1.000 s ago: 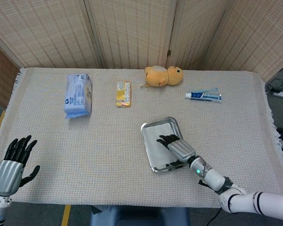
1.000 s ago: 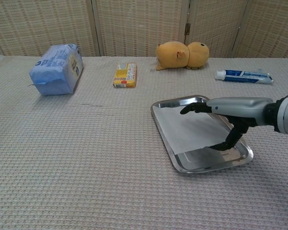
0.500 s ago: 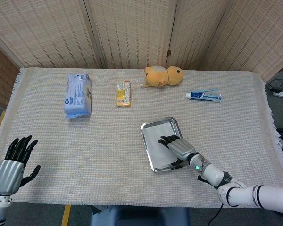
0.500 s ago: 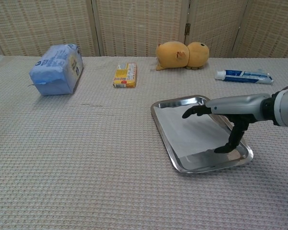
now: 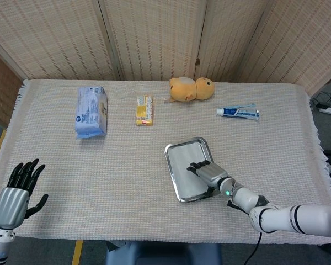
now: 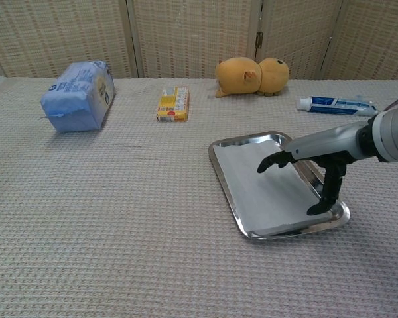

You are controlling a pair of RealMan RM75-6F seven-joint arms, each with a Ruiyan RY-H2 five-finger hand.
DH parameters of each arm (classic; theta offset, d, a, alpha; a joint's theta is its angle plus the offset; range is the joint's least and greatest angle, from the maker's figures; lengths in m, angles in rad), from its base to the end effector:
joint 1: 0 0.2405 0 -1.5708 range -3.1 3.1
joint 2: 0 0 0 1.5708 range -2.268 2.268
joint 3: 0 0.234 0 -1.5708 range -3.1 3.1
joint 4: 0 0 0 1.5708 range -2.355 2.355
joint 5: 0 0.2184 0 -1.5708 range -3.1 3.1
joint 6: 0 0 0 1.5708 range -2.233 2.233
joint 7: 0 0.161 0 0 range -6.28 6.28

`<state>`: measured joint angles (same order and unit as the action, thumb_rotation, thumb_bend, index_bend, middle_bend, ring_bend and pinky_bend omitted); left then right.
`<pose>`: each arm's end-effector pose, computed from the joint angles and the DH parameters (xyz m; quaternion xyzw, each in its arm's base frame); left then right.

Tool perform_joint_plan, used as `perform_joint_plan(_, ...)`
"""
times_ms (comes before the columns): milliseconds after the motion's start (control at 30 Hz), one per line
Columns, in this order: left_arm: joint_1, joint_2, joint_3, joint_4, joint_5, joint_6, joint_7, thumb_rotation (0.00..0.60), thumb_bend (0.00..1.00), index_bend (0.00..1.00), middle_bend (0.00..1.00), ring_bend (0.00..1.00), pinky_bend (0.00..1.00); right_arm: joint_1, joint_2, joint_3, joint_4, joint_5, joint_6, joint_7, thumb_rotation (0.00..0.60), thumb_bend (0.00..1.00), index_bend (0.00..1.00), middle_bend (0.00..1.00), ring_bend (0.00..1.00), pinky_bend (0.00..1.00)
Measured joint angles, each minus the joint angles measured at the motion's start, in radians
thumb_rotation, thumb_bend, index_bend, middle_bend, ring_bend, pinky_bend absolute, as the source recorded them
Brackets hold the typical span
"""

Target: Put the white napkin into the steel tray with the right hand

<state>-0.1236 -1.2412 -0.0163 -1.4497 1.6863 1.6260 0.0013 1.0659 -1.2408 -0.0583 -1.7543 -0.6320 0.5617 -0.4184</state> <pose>-0.2728 0.1982 0.1221 -0.6375 -0.2936 -0.4526 0.5501 -0.1398 -0.3139 -0.0267 0.8300 -0.4543 0.1368 0.2934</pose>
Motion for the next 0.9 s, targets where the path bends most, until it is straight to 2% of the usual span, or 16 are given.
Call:
perform_joint_plan(200,0.002,0.002,-0.002,0.004,0.001,0.008,-0.010,0.600,0.40,0.05,0.00,0.00,0.01,-0.030,0.035,0.001,-0.057,-0.069,0.071,0.032,0.600,0.33,0.00,0.00,0.00,0.00)
perform_joint_plan(433,0.001,-0.002,0.001,0.003,0.007,0.007,-0.001,0.600,0.40,0.05,0.00,0.00,0.01,-0.146,0.087,0.006,-0.110,-0.254,0.207,0.109,0.600,0.33,0.00,0.00,0.00,0.00)
perform_joint_plan(600,-0.001,-0.003,0.001,0.004,0.000,-0.003,0.001,0.600,0.40,0.05,0.00,0.00,0.01,-0.293,0.096,-0.020,-0.119,-0.443,0.451,0.131,0.600,0.33,0.00,0.00,0.00,0.00)
perform_joint_plan(733,-0.002,-0.006,-0.002,0.009,0.002,0.003,-0.002,0.600,0.40,0.05,0.00,0.00,0.01,-0.465,0.095,-0.065,-0.096,-0.596,0.711,0.129,0.600,0.33,0.00,0.00,0.00,0.00)
perform_joint_plan(900,-0.002,-0.013,-0.001,0.018,0.021,0.021,-0.007,0.600,0.40,0.05,0.00,0.00,0.01,-0.684,0.087,-0.118,-0.031,-0.737,0.971,0.102,0.600,0.33,0.00,0.00,0.00,0.00)
